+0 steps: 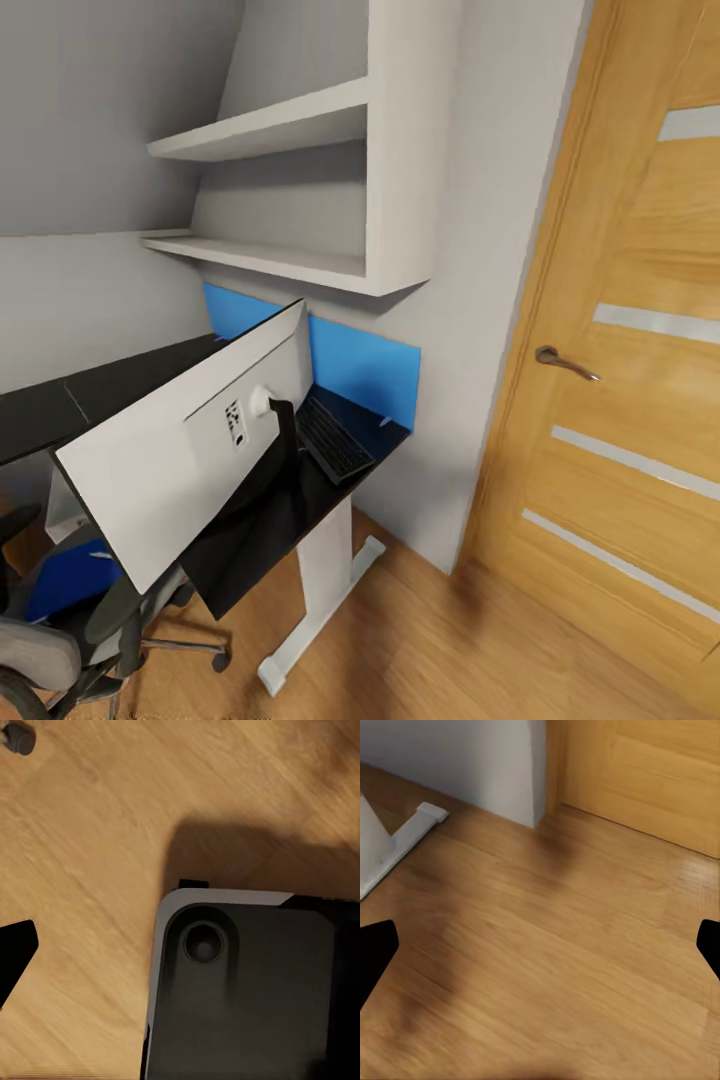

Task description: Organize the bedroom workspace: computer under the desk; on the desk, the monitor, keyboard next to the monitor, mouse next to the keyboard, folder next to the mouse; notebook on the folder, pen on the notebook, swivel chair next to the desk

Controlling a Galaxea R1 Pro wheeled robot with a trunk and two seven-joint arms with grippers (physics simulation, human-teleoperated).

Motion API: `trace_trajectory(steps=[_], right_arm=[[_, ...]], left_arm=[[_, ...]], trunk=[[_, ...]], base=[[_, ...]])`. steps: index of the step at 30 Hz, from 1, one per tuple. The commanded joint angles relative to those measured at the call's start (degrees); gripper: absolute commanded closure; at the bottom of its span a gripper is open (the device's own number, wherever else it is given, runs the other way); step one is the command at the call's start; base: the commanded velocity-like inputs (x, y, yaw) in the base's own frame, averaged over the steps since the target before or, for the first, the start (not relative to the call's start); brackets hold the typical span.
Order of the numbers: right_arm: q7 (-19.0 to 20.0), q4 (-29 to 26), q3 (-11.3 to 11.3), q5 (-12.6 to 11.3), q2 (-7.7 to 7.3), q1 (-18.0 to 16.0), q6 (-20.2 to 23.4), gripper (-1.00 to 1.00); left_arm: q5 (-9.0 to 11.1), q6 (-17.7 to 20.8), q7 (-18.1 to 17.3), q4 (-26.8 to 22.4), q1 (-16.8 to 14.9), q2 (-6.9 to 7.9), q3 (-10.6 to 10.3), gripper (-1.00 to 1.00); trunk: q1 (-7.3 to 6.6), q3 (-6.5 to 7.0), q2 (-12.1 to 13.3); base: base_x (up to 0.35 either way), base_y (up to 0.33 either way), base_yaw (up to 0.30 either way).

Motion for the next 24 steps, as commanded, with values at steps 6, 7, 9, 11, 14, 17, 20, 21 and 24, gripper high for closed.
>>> trace_trajectory(steps=[6,7,9,11,14,17,20,21,24], right_arm=[[-0.05,0.03,-0.03,-0.09,-0.07,-0.03,-0.10,-1.00],[-0.05,0.03,-0.04,-0.09,-0.07,-0.03,-0.09,-1.00],[-0.06,0.01,-0.07,-0.09,-0.10,-0.03,-0.13,-1.00],[-0.06,0.02,-0.07,-0.09,-0.09,-0.03,-0.14,-1.00],[-0.06,0.03,-0.08,-0.09,-0.09,-0.03,-0.14,-1.00],[-0.06,0.03,-0.08,-0.09,-0.09,-0.03,-0.14,-1.00],[-0.06,0.03,-0.08,-0.09,-0.09,-0.03,-0.08,-1.00],[-0.06,0.03,-0.08,-0.09,-0.09,-0.03,-0.08,-1.00],[-0.06,0.03,-0.08,-0.09,-0.09,-0.03,-0.08,-1.00]], left_arm=[[0.00,-0.10,-0.01,-0.06,0.01,-0.01,0.21,-1.00],[0.00,-0.10,-0.01,-0.07,0.01,-0.01,0.21,-1.00],[0.00,-0.10,-0.04,-0.05,0.01,-0.01,0.21,-1.00],[0.00,-0.10,-0.03,-0.05,0.01,-0.01,0.21,-1.00],[0.00,-0.10,-0.03,-0.05,0.01,-0.01,0.21,-1.00],[0.00,-0.10,-0.02,-0.04,0.01,-0.01,0.21,-1.00],[0.00,-0.10,-0.06,-0.07,0.01,-0.01,0.21,-1.00],[0.00,-0.10,-0.05,-0.08,0.01,-0.01,0.21,-1.00],[0.00,-0.10,-0.03,-0.06,0.01,-0.01,0.21,-1.00]], trunk=[[0.01,-0.06,-0.05],[0.01,-0.06,-0.05],[0.01,-0.06,-0.05],[0.01,-0.06,-0.05],[0.01,-0.06,-0.05],[0.01,-0.06,-0.05],[0.01,-0.06,-0.05],[0.01,-0.06,-0.05],[0.01,-0.09,-0.05]], base=[[0.000,0.000,0.279],[0.000,0.000,0.279],[0.000,0.000,0.279],[0.000,0.000,0.279],[0.000,0.000,0.279],[0.000,0.000,0.279],[0.000,0.000,0.279],[0.000,0.000,0.279],[0.000,0.000,0.279]])
